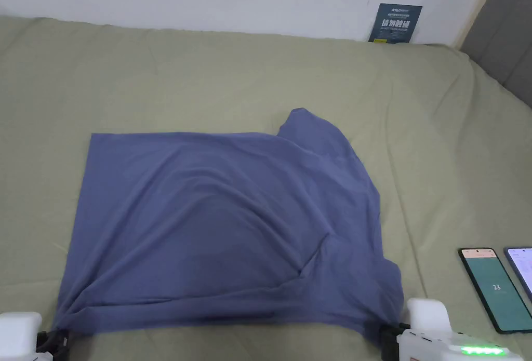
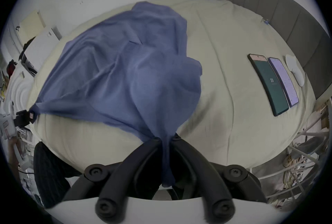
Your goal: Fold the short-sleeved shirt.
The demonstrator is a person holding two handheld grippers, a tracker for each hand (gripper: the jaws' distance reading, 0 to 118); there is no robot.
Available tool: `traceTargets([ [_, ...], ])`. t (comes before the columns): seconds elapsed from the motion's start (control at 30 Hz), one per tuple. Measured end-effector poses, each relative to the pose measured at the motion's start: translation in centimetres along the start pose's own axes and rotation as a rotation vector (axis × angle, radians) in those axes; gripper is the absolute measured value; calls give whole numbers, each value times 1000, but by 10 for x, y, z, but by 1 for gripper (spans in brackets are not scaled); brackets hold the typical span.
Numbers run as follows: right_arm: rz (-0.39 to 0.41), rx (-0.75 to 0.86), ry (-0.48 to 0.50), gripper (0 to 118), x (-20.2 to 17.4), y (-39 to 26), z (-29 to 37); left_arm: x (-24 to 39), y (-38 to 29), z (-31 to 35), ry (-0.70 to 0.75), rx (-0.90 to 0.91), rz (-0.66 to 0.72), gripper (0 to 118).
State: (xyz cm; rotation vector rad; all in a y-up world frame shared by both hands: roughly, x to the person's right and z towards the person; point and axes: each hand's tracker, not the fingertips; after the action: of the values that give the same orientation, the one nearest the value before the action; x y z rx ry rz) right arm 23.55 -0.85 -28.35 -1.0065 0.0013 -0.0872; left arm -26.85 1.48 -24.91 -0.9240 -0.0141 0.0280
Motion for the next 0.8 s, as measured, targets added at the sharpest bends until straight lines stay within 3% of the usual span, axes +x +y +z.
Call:
traceTargets([
  [0.23,-11,-54,119,4,10,9,38,-8,9,19,-59,-1,26,1],
  [0.4,14,-42,268,4,27,77,64,-19,56,39,-151,65,101,1],
  [0.53,-18,-36,336,4,26,151,54,-40,108,-1,-184,89,147,1],
  [0.8,-99,-182,298,4,31,244,-68,-44,197,-109,-147,-92,290,1],
])
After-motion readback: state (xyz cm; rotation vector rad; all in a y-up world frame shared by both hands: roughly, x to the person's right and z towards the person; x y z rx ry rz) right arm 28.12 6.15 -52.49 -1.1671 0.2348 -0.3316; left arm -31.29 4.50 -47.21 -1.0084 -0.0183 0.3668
